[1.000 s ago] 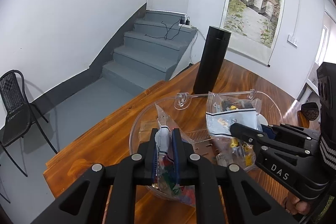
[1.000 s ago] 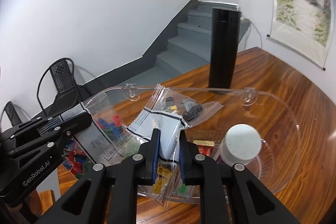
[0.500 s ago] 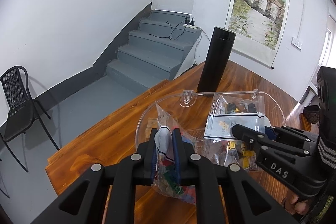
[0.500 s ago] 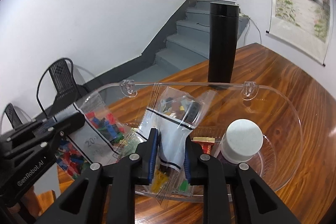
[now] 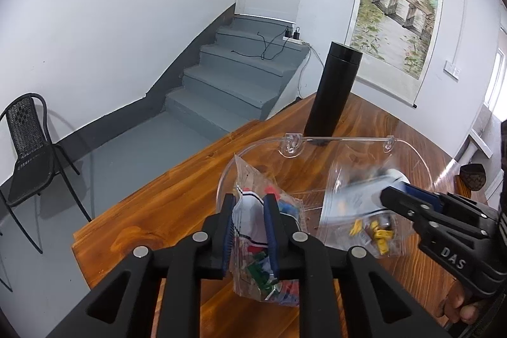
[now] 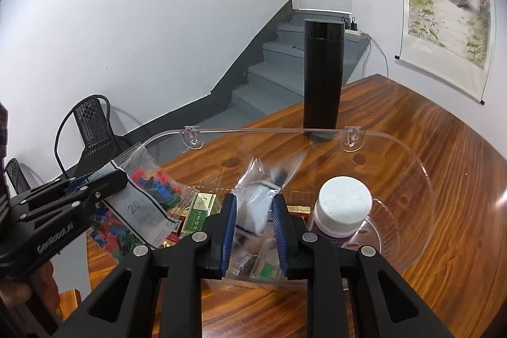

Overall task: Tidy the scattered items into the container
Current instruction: 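Lower both zip bags into the basket beside the pill bottle, then open both grippers and release the bags into the basket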

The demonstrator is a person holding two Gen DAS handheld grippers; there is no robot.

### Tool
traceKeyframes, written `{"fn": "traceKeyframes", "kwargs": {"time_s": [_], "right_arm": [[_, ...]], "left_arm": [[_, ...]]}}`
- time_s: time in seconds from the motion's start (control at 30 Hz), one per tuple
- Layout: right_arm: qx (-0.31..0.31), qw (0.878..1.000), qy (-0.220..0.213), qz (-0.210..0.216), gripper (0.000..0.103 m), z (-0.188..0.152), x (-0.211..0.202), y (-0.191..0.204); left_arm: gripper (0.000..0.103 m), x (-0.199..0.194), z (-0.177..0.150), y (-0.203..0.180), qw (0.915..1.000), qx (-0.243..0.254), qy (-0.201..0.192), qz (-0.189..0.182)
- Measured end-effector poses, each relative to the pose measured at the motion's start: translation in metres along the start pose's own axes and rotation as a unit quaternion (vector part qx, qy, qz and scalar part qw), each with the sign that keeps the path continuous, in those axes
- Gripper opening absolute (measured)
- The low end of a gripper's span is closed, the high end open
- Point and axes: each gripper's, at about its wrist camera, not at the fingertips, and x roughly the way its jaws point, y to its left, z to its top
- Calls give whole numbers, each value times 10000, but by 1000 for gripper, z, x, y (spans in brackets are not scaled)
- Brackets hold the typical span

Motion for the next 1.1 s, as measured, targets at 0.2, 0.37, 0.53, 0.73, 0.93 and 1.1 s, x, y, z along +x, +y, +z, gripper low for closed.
{"fn": "traceKeyframes", "kwargs": {"time_s": [0.2, 0.37, 0.53, 0.73, 0.93, 1.1], "right_arm": [[-151, 9999, 31, 47, 23, -3, -6, 0], [-223, 9997, 85, 70, 22, -8, -7, 5], [-82, 9999, 105, 32, 22, -12, -8, 3], [225, 9994, 103, -242, 22, -22, -17, 2], [319, 9975, 93, -624, 23, -35, -29, 1], [341, 9965, 121, -748, 39, -47, -38, 1]], "left_arm": [[19, -3, -1, 0, 10000, -9, -36, -53], [19, -6, -4, -3, 9999, 27, -33, -102], [25, -7, -7, -8, 9999, 97, -34, -57], [42, -12, -14, -14, 9998, 97, 26, 190], [52, -21, -22, -25, 9988, 165, 55, 460], [59, -38, -31, -33, 9991, 81, -57, 405]]}}
